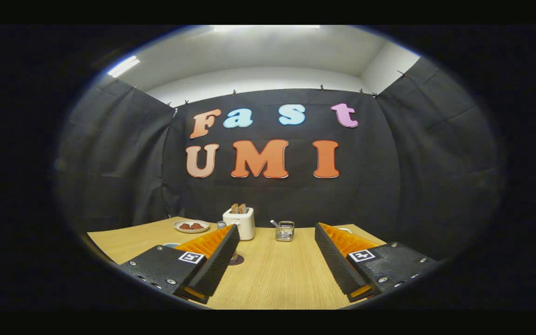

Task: Take the bottle from table, then pour the juice into the cup, finally place the bottle on the coaster

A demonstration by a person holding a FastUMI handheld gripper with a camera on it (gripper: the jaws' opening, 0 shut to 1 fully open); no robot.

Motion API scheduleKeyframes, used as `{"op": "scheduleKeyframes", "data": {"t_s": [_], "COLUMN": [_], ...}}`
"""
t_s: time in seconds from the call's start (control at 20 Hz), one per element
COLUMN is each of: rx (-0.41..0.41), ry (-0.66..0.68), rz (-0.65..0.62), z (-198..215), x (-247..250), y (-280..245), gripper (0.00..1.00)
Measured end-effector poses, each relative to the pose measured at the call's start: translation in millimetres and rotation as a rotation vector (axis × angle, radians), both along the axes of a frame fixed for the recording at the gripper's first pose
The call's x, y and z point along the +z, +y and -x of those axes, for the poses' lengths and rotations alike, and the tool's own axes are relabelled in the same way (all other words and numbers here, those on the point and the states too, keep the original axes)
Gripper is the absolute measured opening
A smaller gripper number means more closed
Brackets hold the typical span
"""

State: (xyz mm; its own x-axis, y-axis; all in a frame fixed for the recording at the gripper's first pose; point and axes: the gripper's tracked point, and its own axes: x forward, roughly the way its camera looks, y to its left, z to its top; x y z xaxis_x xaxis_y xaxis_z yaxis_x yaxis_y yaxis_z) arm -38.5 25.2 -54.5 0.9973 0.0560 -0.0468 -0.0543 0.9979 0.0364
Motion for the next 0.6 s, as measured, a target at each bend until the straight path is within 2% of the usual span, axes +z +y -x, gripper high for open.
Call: {"op": "scheduleKeyframes", "data": {"t_s": [0.6], "rx": [0.018], "ry": [-0.026], "rz": [-0.006], "z": [5.7], "x": [16.5], "y": [9.7], "gripper": [0.97]}}
